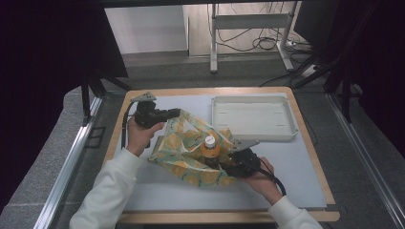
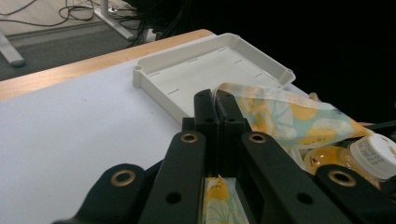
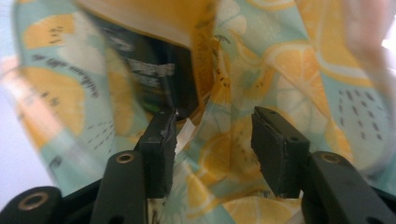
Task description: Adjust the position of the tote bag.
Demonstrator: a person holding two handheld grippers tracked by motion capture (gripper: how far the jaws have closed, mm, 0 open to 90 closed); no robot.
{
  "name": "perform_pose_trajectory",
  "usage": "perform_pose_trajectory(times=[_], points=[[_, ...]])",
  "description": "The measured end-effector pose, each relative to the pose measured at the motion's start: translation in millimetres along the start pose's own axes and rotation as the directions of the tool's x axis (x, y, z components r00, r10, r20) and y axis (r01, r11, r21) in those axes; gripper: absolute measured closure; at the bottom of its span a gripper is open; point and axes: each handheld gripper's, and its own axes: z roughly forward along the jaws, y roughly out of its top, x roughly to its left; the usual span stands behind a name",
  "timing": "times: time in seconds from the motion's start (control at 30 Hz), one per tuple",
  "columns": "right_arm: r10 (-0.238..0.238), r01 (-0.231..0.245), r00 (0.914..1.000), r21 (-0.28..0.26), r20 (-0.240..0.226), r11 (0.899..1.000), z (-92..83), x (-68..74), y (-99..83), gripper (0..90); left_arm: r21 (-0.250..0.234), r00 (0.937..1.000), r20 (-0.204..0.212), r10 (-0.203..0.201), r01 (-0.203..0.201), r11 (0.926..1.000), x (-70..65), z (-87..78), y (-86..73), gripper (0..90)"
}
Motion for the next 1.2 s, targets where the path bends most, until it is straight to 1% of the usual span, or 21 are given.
perform_pose_trajectory(times=[0.1,0.17,0.3,0.37,0.4,0.5,0.53,0.57,0.63,0.67,0.7,0.77,0.8,0.83,0.9,0.93,0.97,1.03,1.1,1.13,1.2], points=[[-0.019,0.019,0.9998,0.022,-0.007,1.000,11.6,-0.3,-0.7,50.3,0.002,1.0000,-0.001,0.000,0.000,1.0000,0.6,-0.7,-0.1,90.0],[-0.027,0.027,0.9996,0.036,0.006,0.999,16.4,0.6,-1.8,52.0,0.001,1.0000,0.002,0.002,-0.002,1.0000,0.5,-1.2,0.0,90.0],[-0.004,0.003,0.9995,0.051,0.031,0.999,22.1,-4.7,-5.8,63.2,0.004,0.9999,0.004,0.010,-0.010,0.9999,-1.0,-1.0,0.1,90.0],[0.007,-0.007,0.9999,0.067,0.012,0.998,25.7,-7.9,-8.3,69.9,0.004,0.9999,0.006,0.009,-0.009,1.0000,-1.5,-0.3,0.0,90.0],[0.004,-0.005,1.0000,0.072,0.009,0.997,27.1,-8.4,-9.0,73.3,0.004,1.0000,0.006,0.008,-0.008,1.0000,-1.6,0.0,0.0,90.0],[0.001,-0.001,1.0000,0.068,0.002,0.998,26.8,-8.8,-9.0,85.9,0.002,1.0000,0.002,0.003,-0.003,1.0000,-1.1,0.5,-0.1,90.0],[0.001,-0.001,1.0000,0.068,0.002,0.998,26.8,-8.8,-9.0,85.9,0.002,1.0000,0.002,0.003,-0.003,1.0000,-1.1,0.5,-0.1,90.0],[-0.006,0.006,1.0000,0.032,0.000,0.999,19.5,-8.1,-6.7,87.7,0.001,1.0000,0.001,0.000,0.000,1.0000,0.1,0.2,-0.1,90.0],[-0.007,0.007,1.0000,-0.015,0.000,1.000,8.5,-7.6,-4.0,88.2,0.002,1.0000,-0.001,-0.002,0.002,1.0000,1.5,-0.2,-0.2,90.0],[0.001,-0.001,1.0000,-0.055,-0.003,0.998,-1.1,-6.6,-1.7,88.3,0.002,1.0000,-0.001,-0.003,0.003,1.0000,2.0,-0.2,-0.2,90.0],[0.001,-0.001,1.0000,-0.081,-0.001,0.997,-6.9,-6.2,-0.3,88.5,0.002,1.0000,-0.002,-0.005,0.005,1.0000,2.1,-0.2,-0.3,90.0],[0.006,-0.006,1.0000,-0.159,0.000,0.987,-23.7,-4.8,4.4,88.6,0.002,1.0000,-0.002,-0.004,0.004,1.0000,1.7,0.0,-0.3,90.0],[0.010,-0.011,0.9999,-0.183,-0.003,0.983,-29.3,-4.3,6.1,88.7,0.002,1.0000,-0.002,-0.002,0.002,1.0000,1.1,0.1,-0.2,90.0],[0.012,-0.014,0.9999,-0.225,-0.008,0.974,-37.7,-3.5,8.9,88.7,0.001,1.0000,-0.001,-0.004,0.004,1.0000,0.3,0.2,-0.2,90.0],[0.011,-0.013,0.9999,-0.283,-0.009,0.959,-50.1,-2.0,13.2,88.8,-0.002,1.0000,0.000,-0.001,0.001,1.0000,-0.3,0.1,0.0,90.0],[0.008,-0.011,0.9999,-0.302,-0.011,0.953,-54.2,-1.5,14.7,88.8,-0.002,1.0000,0.000,-0.002,0.002,1.0000,-0.2,0.1,0.2,90.0],[0.005,-0.011,0.9998,-0.334,-0.020,0.943,-59.9,-0.8,17.3,88.9,-0.003,1.0000,-0.002,-0.007,0.007,1.0000,-0.1,0.1,0.3,90.0],[-0.006,-0.006,0.9995,-0.378,-0.030,0.926,-68.0,0.8,22.0,88.9,-0.006,1.0000,-0.004,-0.008,0.008,1.0000,1.5,0.0,0.7,90.0],[-0.018,0.005,0.9995,-0.412,-0.027,0.911,-75.3,3.1,27.0,88.9,-0.004,0.9999,-0.008,-0.011,0.011,0.9999,3.0,0.2,1.0,90.0],[-0.018,0.004,0.9995,-0.423,-0.028,0.906,-77.5,4.3,28.8,88.9,-0.005,0.9998,-0.011,-0.013,0.013,0.9999,3.9,0.4,1.2,90.0],[-0.031,0.010,0.9988,-0.453,-0.039,0.891,-82.6,7.1,33.1,88.9,-0.004,0.9997,-0.015,-0.020,0.020,0.9998,5.4,1.1,1.8,90.0]])
